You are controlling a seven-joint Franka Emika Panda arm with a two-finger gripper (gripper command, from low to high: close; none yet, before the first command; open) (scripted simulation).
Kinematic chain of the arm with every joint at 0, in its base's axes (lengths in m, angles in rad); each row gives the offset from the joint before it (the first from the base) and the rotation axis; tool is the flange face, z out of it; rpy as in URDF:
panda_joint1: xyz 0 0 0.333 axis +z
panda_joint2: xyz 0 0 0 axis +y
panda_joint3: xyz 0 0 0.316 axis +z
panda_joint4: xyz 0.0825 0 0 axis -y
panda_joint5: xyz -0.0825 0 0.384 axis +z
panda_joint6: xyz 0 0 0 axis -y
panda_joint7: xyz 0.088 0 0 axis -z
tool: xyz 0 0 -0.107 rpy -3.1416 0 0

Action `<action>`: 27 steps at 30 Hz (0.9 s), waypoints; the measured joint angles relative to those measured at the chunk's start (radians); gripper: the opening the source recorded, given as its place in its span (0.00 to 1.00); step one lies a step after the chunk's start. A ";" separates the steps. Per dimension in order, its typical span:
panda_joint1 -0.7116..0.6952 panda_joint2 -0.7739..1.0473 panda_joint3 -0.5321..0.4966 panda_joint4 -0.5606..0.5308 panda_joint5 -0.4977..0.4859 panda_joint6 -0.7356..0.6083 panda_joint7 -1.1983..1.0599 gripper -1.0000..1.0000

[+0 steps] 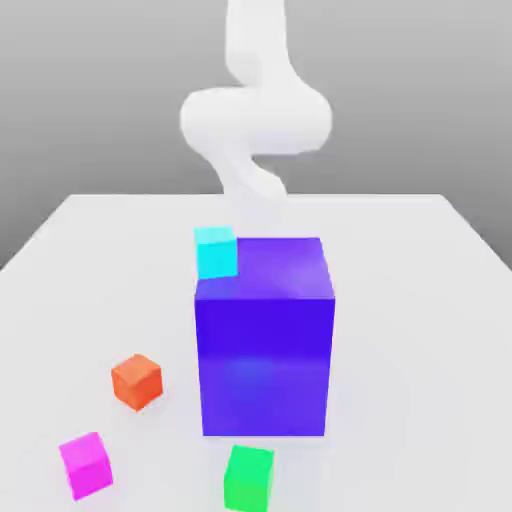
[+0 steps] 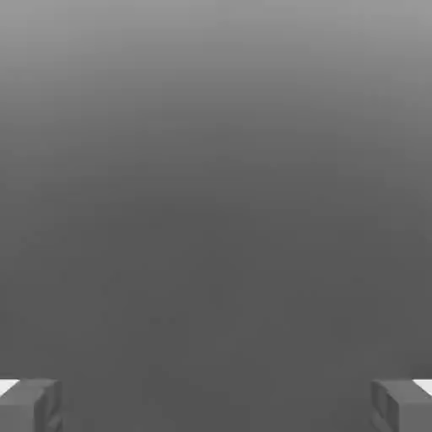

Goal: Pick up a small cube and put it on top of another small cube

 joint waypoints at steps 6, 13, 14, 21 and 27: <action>0.083 0.220 -0.153 -0.021 0.067 0.072 -0.241 0.50; 0.140 0.474 -0.299 -0.045 0.182 0.150 -0.542 0.50; 0.144 0.511 -0.315 -0.048 0.201 0.161 -0.586 0.50; 0.097 0.767 -0.360 -0.071 0.311 0.239 -0.884 0.50; 0.030 0.960 -0.365 -0.097 0.312 0.323 -1.073 0.50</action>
